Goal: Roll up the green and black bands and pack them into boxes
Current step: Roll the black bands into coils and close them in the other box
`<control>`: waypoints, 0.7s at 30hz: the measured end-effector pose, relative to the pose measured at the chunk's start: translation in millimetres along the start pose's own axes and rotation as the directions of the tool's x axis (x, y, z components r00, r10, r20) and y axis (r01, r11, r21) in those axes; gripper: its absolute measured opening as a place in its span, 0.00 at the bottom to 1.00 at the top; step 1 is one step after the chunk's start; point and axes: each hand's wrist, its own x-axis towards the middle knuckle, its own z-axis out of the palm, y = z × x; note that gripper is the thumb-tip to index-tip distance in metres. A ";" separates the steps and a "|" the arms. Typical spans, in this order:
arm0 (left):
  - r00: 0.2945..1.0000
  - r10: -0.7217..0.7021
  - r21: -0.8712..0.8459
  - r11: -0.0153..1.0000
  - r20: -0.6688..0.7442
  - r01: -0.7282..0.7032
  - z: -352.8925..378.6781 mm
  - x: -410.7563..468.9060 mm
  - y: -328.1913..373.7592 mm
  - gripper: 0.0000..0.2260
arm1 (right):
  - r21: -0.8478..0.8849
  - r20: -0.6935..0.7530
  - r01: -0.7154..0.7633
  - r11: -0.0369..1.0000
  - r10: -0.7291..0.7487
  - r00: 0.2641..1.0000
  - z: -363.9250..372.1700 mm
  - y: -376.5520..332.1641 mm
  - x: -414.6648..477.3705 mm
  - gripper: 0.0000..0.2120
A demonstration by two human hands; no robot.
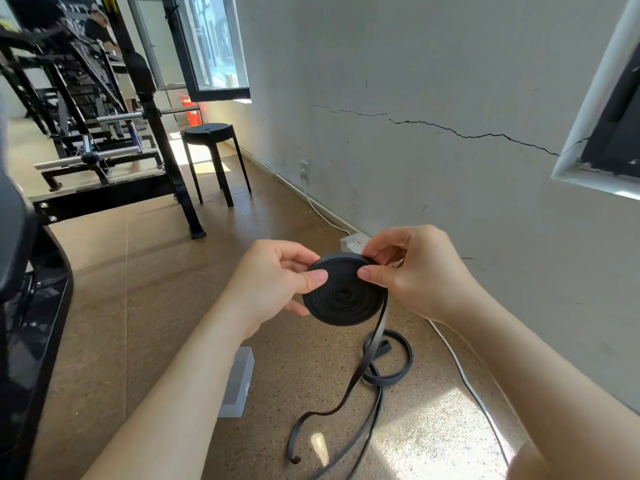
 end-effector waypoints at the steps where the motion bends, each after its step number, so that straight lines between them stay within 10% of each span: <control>1: 0.999 0.011 0.036 0.999 0.031 -0.012 -0.4 0.0 -0.5 0.06 | -0.025 0.025 -0.001 1.000 0.002 1.000 0.1 0.2 -0.5 0.08; 12: 0.983 0.169 0.438 0.880 0.076 -0.185 2.1 -4.1 2.7 0.07 | -0.127 0.210 0.138 0.982 -0.109 0.972 11.9 -4.9 0.0 0.05; 21: 0.973 0.050 -0.015 0.998 -0.225 -0.055 -7.4 3.6 -3.0 0.10 | 0.255 0.039 -0.039 0.966 0.030 0.999 5.5 7.3 4.2 0.11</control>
